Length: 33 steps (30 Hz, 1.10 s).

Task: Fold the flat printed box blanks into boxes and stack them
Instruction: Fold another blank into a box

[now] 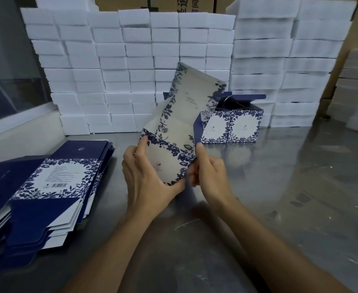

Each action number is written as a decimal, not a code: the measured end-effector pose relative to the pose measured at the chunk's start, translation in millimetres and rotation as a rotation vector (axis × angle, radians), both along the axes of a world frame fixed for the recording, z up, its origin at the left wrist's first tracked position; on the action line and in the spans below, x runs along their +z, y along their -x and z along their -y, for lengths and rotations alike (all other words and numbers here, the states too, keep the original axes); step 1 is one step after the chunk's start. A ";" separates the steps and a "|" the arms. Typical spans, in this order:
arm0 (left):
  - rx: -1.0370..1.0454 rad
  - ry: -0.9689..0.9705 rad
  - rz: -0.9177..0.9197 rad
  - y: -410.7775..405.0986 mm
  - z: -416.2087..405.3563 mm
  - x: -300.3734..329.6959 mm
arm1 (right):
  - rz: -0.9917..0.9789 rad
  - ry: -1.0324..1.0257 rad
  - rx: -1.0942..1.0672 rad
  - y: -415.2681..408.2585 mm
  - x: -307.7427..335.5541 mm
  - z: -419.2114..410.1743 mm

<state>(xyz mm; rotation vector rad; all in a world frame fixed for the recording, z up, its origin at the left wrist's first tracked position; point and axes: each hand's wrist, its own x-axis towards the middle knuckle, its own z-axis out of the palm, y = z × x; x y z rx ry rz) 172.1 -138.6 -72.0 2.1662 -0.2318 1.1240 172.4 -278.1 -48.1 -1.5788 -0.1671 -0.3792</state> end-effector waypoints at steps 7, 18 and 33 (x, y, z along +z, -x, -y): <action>-0.021 -0.101 0.082 -0.4 -2.4 2.5 | -0.107 -0.036 0.059 4.3 12.2 8.7; -0.023 0.000 0.114 -3.9 -3.0 1.5 | -0.110 0.008 0.068 7.9 14.0 3.9; -0.037 -0.093 -0.008 3.6 -6.4 8.1 | -0.136 0.170 -0.005 -8.9 1.1 20.7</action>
